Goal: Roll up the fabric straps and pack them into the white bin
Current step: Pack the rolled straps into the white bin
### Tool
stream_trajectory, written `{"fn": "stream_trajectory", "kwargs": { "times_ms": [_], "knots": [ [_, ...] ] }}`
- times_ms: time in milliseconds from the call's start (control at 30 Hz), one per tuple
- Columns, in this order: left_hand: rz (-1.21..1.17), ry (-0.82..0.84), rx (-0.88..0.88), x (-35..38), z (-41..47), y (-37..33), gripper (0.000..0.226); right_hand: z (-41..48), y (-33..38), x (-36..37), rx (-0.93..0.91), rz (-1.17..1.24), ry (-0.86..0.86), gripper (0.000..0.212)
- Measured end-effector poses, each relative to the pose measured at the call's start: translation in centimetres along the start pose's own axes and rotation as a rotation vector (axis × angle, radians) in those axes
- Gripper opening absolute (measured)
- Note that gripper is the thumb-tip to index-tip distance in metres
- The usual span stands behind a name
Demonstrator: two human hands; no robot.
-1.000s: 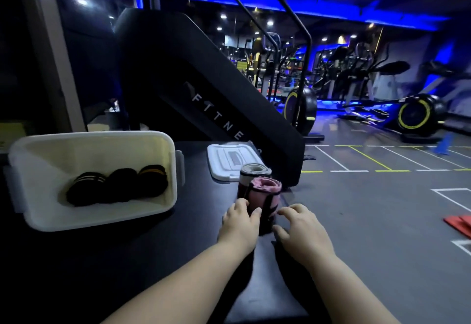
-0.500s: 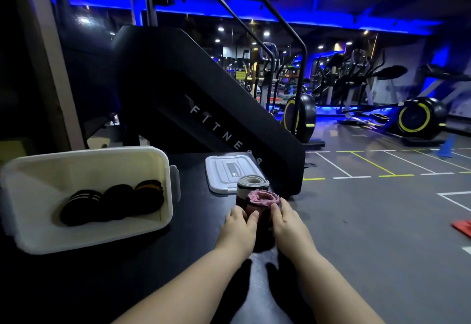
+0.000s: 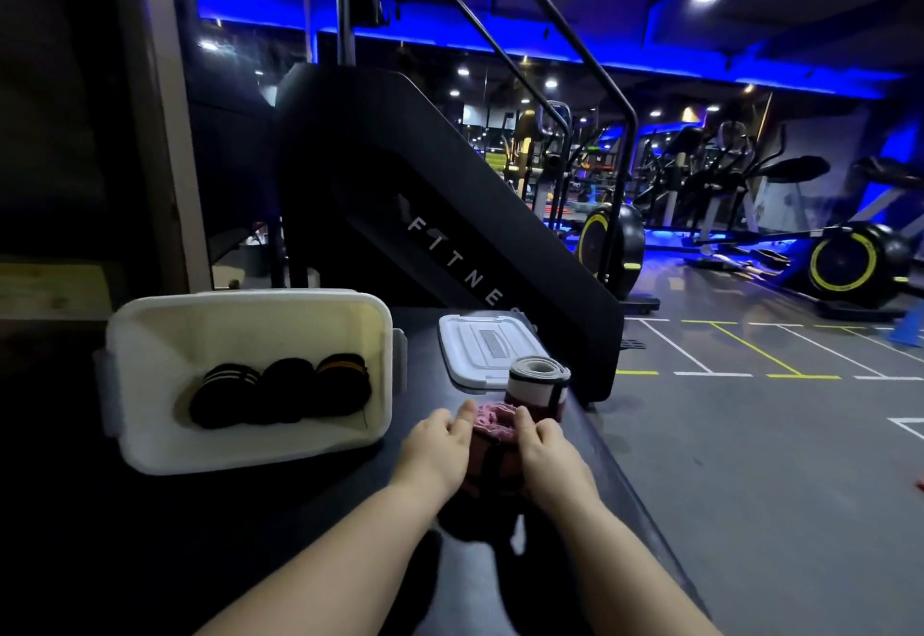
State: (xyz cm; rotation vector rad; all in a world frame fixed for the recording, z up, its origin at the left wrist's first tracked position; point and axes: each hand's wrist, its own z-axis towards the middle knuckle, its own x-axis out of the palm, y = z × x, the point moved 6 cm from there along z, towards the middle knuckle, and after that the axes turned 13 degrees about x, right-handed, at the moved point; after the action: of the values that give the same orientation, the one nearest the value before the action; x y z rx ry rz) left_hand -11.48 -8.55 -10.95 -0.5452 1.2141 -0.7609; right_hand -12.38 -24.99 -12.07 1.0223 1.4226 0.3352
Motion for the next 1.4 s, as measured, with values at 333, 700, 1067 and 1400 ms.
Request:
{"fn": "stream_trajectory", "kwargs": {
  "times_ms": [333,700,1067,1400],
  "knots": [
    [0.019,-0.062,-0.063,-6.2,0.3,4.9,0.033,-2.4,3.9,5.6,-0.042,0.069,0.146,0.052],
    [0.141,0.016,-0.129,-11.3,-0.9,9.3,0.055,-6.7,8.1,10.9,-0.125,0.049,0.311,0.048],
    [0.155,0.012,-0.144,-13.0,-3.1,10.9,0.056,-7.9,9.8,13.2,-0.163,0.032,0.289,0.042],
    [-0.025,0.015,-0.175,-12.5,-2.7,12.1,0.059,-7.4,9.5,14.3,-0.134,0.105,0.324,0.048]
  ]
}}
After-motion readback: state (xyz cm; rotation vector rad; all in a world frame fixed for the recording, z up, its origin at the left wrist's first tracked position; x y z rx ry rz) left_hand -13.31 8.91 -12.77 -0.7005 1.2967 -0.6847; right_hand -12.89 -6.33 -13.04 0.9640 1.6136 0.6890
